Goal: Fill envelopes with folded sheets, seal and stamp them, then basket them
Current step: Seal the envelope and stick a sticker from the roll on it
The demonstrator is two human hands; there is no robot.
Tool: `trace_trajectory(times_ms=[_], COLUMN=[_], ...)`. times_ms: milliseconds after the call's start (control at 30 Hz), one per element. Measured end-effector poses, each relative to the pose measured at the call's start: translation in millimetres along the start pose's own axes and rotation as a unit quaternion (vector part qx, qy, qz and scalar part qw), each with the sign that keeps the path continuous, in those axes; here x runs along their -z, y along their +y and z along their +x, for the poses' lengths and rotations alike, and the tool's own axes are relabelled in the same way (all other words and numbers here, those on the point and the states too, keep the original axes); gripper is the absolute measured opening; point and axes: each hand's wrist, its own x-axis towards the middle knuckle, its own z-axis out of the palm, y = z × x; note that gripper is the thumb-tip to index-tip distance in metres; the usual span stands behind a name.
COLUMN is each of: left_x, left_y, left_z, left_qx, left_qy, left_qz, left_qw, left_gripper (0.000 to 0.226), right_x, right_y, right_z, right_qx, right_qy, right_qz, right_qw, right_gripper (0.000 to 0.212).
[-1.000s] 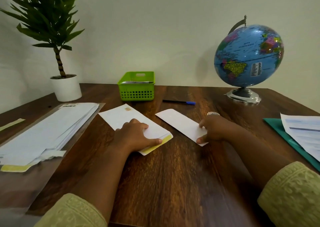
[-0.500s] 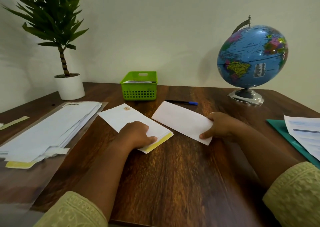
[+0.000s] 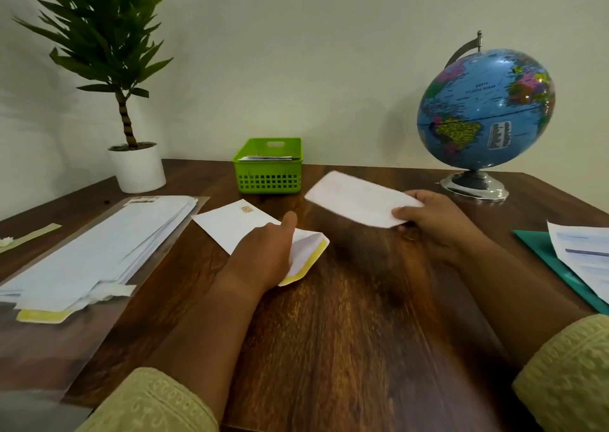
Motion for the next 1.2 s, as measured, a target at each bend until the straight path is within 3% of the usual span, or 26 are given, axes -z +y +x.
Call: trace_trajectory(times_ms=[67, 133, 267, 400, 667, 867, 1067, 1200], left_x=[-4, -8, -16, -15, -13, -9, -7, -8], left_y=[0, 1, 1, -7, -17, 0, 21, 37], left_z=[1, 3, 11, 19, 18, 7, 1, -2], left_qx=[0.010, 0.021, 0.077, 0.140, 0.151, 0.058, -0.020, -0.049], left_qy=[0.018, 0.044, 0.066, 0.048, 0.026, 0.090, 0.141, 0.164], left_qz=[-0.008, -0.021, -0.068, -0.159, -0.230, -0.150, -0.108, -0.119], left_qw=[1.000, 0.999, 0.992, 0.976, 0.961, 0.983, 0.984, 0.978], left_gripper=[0.044, 0.031, 0.033, 0.032, 0.033, 0.023, 0.024, 0.022], right_x=[6, 16, 36, 53, 59, 34, -13, -41], right_y=[-9, -15, -18, -14, -4, -9, 2, 19], right_z=[-4, -6, -7, -4, -2, -1, -5, -2], right_qx=[-0.002, 0.005, -0.003, -0.031, -0.063, -0.052, -0.047, 0.026], right_qy=[-0.022, -0.073, -0.197, -0.211, -0.253, -0.204, -0.187, -0.089], right_qz=[0.118, 0.151, 0.048, -0.037, -0.108, -0.092, -0.098, -0.166], right_qw=[0.993, 0.986, 0.979, 0.976, 0.959, 0.973, 0.976, 0.982], right_gripper=[0.022, 0.027, 0.043, 0.029, 0.023, 0.020, 0.014, 0.025])
